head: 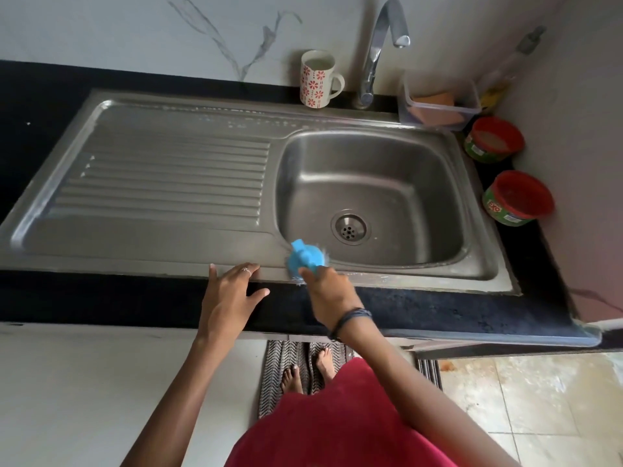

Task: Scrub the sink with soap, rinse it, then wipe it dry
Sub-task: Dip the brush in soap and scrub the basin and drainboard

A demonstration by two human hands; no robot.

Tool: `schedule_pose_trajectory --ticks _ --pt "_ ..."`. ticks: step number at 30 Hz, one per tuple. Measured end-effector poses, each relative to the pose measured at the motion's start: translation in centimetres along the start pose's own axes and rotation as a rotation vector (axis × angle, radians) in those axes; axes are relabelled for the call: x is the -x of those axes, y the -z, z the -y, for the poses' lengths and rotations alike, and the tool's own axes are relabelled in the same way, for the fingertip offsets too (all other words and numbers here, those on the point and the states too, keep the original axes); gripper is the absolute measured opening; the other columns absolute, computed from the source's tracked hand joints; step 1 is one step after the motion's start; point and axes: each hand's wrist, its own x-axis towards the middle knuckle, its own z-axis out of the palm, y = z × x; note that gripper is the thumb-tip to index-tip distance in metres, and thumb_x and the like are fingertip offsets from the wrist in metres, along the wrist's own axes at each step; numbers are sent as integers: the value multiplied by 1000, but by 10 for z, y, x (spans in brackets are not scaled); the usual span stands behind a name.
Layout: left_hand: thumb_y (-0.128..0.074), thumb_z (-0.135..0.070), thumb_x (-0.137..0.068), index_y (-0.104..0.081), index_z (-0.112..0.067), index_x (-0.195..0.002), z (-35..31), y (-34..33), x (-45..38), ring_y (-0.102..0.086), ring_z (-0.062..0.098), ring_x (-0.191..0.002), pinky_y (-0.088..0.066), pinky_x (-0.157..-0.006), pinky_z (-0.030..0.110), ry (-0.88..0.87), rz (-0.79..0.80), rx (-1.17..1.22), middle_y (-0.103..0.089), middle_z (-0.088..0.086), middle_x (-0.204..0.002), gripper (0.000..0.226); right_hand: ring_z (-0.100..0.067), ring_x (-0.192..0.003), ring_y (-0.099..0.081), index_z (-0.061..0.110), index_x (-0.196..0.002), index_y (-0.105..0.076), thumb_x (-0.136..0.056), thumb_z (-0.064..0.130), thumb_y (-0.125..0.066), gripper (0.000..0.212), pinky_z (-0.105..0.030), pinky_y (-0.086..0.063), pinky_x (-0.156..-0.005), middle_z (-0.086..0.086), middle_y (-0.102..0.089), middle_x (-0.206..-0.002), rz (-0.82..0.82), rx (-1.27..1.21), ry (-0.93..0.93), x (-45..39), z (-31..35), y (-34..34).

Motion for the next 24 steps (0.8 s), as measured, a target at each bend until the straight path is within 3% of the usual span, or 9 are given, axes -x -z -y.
schedule_pose_trajectory --ticks 3,6,9,12,17,20,22,23,24 --pt "-76 -25 -75 -63 -8 -117 1 0 0 -62 23 -108 -12 -114 47 -1 2 -2 -65 6 -117 48 -34 -108 -55 14 -135 -41 -101 19 -30 37 -32 -35 -74 -20 -52 -124 -33 24 -2 1 -18 -3" --pt "-76 -25 -75 -62 -9 -118 1 1 -1 -62 22 -108 -10 -115 46 9 2 24 -65 5 -118 49 -37 -102 -59 11 -127 -49 -100 33 -31 39 -36 -41 -73 -22 -60 -117 -88 -34 -213 15 -68 22" --pt "-75 -26 -75 -62 -9 -118 1 2 -1 -62 22 -107 -8 -115 45 10 0 27 -66 5 -117 48 -36 -108 -56 18 -139 -41 -100 20 -29 40 -36 -42 -82 -20 -54 -125 -110 10 -311 24 -102 48" --pt "-76 -26 -75 -62 -9 -117 1 2 -1 -62 22 -105 -7 -115 44 12 3 21 -66 5 -114 48 -36 -107 -56 15 -134 -47 -101 25 -30 39 -34 -41 -80 -20 -56 -122 -86 36 -219 22 -86 50" --pt "-71 -29 -80 -59 -12 -122 -7 9 -3 -58 19 -112 -3 -116 38 57 63 1 -63 2 -120 47 -37 -114 -52 17 -141 -36 -98 11 -30 44 -39 -43 -89 -20 -49 -129 54 134 46 -7 -6 15" --pt "-68 -29 -82 -56 -14 -125 -12 15 -4 -52 19 -118 -21 -113 36 110 119 11 -59 1 -125 48 -38 -110 -54 17 -140 -38 -98 11 -33 43 -39 -45 -85 -20 -49 -120 100 72 140 -25 15 14" --pt "-67 -30 -83 -53 -17 -128 -16 20 -8 -48 20 -120 -39 -100 35 140 164 -9 -57 0 -128 49 -31 -92 -57 14 -125 -52 -101 22 -32 33 -34 -42 -74 -14 -49 -97 157 -48 114 -34 4 26" --pt "-67 -30 -83 -53 -17 -128 -18 22 -11 -49 21 -119 -42 -95 34 148 188 -25 -57 1 -128 49 -24 -75 -54 16 -103 -60 -101 29 -32 31 -29 -40 -65 -9 -47 -83 165 -177 79 -35 -6 36" --pt "-66 -31 -83 -53 -18 -128 -21 25 -16 -50 22 -118 -44 -92 34 158 202 -34 -58 2 -127 49 -15 -59 -48 22 -80 -57 -100 36 -35 33 -23 -37 -55 -3 -44 -70 136 -325 28 -36 -17 47"
